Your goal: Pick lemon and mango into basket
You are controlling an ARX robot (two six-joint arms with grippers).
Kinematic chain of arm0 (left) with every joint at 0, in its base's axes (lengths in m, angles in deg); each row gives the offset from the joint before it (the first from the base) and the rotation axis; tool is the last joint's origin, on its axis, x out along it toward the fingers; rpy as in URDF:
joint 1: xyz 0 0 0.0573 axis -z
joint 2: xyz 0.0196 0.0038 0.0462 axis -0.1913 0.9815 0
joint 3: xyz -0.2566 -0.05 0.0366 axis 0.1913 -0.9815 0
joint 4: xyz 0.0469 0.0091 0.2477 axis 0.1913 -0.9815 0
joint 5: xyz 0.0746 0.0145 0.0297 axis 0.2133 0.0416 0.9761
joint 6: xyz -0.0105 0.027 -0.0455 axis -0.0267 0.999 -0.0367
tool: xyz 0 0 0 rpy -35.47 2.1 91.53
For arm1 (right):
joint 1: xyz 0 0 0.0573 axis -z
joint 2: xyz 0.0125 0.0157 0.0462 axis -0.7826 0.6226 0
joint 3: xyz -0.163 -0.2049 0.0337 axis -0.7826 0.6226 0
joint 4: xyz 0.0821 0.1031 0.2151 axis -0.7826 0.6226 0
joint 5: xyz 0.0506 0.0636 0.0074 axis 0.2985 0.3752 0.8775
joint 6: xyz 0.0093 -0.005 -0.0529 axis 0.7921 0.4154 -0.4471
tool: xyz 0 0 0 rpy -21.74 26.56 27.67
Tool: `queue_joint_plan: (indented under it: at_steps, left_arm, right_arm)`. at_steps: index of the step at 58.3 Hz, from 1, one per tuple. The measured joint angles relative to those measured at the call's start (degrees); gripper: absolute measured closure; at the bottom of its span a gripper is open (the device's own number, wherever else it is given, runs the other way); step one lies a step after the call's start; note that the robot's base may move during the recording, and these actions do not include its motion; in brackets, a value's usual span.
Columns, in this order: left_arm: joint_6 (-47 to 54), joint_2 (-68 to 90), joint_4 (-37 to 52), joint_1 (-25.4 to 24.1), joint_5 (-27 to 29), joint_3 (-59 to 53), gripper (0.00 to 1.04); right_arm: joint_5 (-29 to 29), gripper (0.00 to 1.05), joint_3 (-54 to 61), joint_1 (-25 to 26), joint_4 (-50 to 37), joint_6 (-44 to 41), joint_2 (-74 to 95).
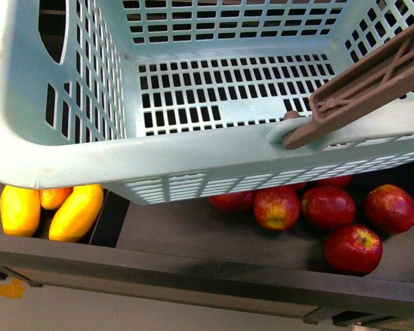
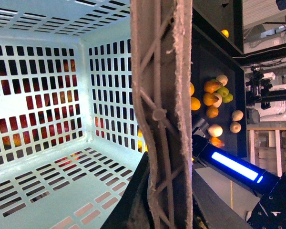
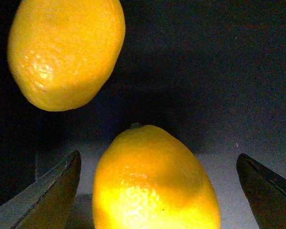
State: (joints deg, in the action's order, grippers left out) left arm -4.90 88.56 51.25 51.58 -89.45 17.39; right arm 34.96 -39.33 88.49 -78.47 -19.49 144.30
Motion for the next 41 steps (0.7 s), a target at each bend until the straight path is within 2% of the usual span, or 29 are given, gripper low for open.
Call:
queue_joint_plan:
  at_steps: [20,31,41]
  left_arm:
    - [0.0,0.0,0.0,0.0,0.0,0.0,0.97]
    - [0.0,0.0,0.0,0.0,0.0,0.0,0.97]
    - [0.0,0.0,0.0,0.0,0.0,0.0,0.97]
  right_arm:
    - [-0.9,0.09,-1.9,0.0,1.0,2.0,2.5]
    - [-0.5,0.33,-1.9,0.0,1.2,3.7,2.6]
    - [0.7,0.38,-0.5,0.3,0.1,5.2,2.1]
